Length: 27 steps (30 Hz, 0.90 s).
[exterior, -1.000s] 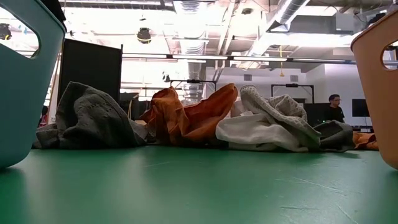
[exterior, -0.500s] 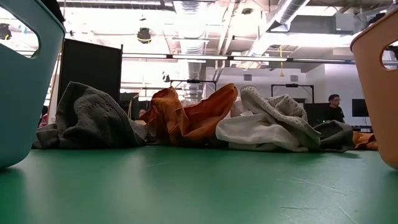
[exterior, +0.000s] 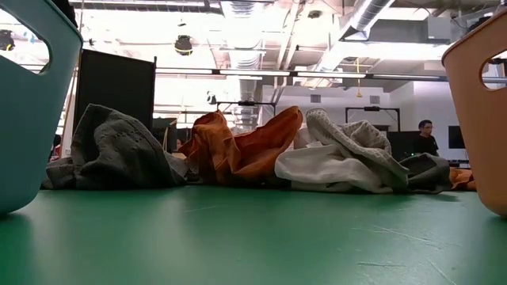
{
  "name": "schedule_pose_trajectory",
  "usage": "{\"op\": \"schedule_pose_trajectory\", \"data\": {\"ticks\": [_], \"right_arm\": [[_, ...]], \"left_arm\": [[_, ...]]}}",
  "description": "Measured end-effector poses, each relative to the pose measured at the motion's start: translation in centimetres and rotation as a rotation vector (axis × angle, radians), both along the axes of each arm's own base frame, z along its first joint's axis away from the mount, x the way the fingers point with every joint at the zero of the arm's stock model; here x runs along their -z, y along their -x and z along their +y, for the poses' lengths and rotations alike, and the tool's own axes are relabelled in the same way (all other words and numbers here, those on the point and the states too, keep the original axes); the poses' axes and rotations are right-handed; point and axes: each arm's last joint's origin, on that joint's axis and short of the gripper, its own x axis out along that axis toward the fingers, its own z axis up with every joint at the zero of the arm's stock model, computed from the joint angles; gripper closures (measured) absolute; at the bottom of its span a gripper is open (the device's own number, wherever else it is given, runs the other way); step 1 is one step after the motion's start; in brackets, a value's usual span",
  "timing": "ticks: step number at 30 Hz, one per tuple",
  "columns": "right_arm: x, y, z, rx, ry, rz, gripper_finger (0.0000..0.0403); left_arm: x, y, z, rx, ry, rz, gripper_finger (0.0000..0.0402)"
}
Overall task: Sort towels by color in basket
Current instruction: Put the white checkered towel into the orange bin
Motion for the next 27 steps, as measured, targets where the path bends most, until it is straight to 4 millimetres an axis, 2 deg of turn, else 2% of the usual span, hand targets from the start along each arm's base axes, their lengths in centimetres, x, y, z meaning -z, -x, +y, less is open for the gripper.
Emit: {"op": "schedule_pose_trajectory", "data": {"ticks": [5,11,14,19,27], "right_arm": [[-2.7,0.2,-0.4,0.077,-0.132,0.158,0.0112],[-3.6,-0.7,1.7,0.084,-0.251,0.177,0.0112],[-2.8,-1.0,3.2,0.074,-0.266,0.191,0.0112],[-0.3,-1.4,4.8,0.051,-0.149,0.252,0.0112],[2.6,-3.8,4.9,0.081,0.034,0.171,0.0112]], "left_arm": [[0.0,0.0,0.0,-0.018,0.017,-0.002,0.0291],[0.1,0.2,0.0,-0.017,0.01,0.02,0.0291],[0.1,0.2,0.0,-0.01,0.002,0.021,0.0291],[0.1,0.2,0.0,-0.005,-0.003,0.02,0.0291],[0.1,0.1,0.0,-0.024,0.015,0.015,0.0291]]}}
